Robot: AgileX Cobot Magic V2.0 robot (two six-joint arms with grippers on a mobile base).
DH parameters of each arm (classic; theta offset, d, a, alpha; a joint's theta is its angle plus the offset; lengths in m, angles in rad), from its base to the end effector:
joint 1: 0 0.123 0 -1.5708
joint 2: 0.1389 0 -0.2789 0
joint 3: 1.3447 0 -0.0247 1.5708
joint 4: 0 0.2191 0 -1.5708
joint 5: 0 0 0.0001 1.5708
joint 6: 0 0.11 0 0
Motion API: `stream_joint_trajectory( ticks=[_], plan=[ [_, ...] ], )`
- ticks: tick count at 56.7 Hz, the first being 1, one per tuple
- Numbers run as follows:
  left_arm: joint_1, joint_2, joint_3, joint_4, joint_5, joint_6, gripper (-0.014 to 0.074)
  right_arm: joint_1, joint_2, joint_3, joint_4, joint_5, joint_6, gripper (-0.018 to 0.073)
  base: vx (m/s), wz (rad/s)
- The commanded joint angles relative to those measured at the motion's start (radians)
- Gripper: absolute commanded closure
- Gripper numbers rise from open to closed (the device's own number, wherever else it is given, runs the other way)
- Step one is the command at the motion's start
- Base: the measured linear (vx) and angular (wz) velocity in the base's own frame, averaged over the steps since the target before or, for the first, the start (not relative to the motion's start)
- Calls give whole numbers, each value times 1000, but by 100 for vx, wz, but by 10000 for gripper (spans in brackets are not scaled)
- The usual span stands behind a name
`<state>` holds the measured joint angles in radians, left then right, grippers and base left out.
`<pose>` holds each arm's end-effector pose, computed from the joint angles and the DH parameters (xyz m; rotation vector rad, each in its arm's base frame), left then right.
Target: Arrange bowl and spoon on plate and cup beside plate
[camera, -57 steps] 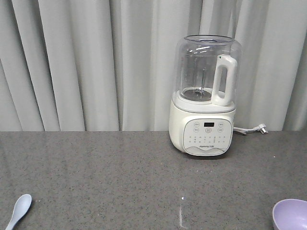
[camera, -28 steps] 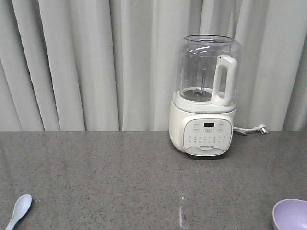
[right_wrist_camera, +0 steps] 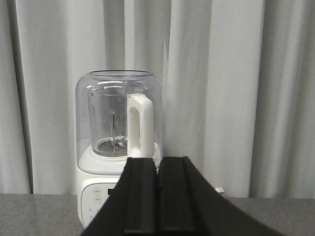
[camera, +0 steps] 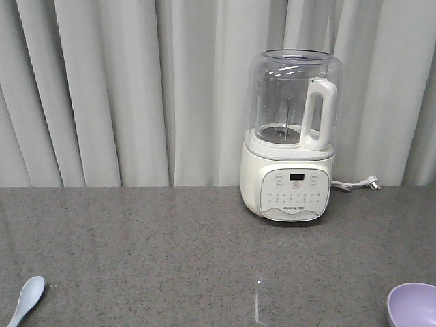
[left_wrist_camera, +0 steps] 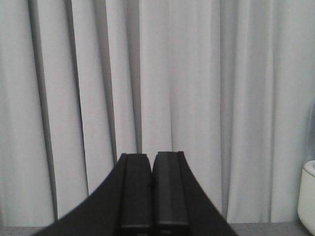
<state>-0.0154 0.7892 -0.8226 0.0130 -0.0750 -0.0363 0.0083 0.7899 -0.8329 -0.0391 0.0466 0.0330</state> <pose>0.1553 -0.0025 0.4184 -0.0046 1.3753 -0.0331 0.1567 0.0011 0.4084 -0.0092 1.4871 0.0005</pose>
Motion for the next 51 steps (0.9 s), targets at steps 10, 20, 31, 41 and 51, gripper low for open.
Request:
stream_joint_trajectory(
  ticks=[10,20,31,41,51],
  plan=[
    [-1,1,-33,-5,-83,2,137,-6,-8,-36,-13,-84,-2,56,0,0],
    [-1,37,-33,-5,-28,-47,8,-6,-8,-36,-5,-97,3,-90,0,0],
    [-1,130,-151,-5,281,-51,9,-6,-8,-36,17,-83,5,-59,0,0],
    [-1,336,-330,-6,637,-51,11,-6,-8,-36,17,-59,3,-5,0,0],
    [-1,523,-359,-13,821,-32,11,-6,-8,-36,17,-35,2,6,0,0]
  ],
)
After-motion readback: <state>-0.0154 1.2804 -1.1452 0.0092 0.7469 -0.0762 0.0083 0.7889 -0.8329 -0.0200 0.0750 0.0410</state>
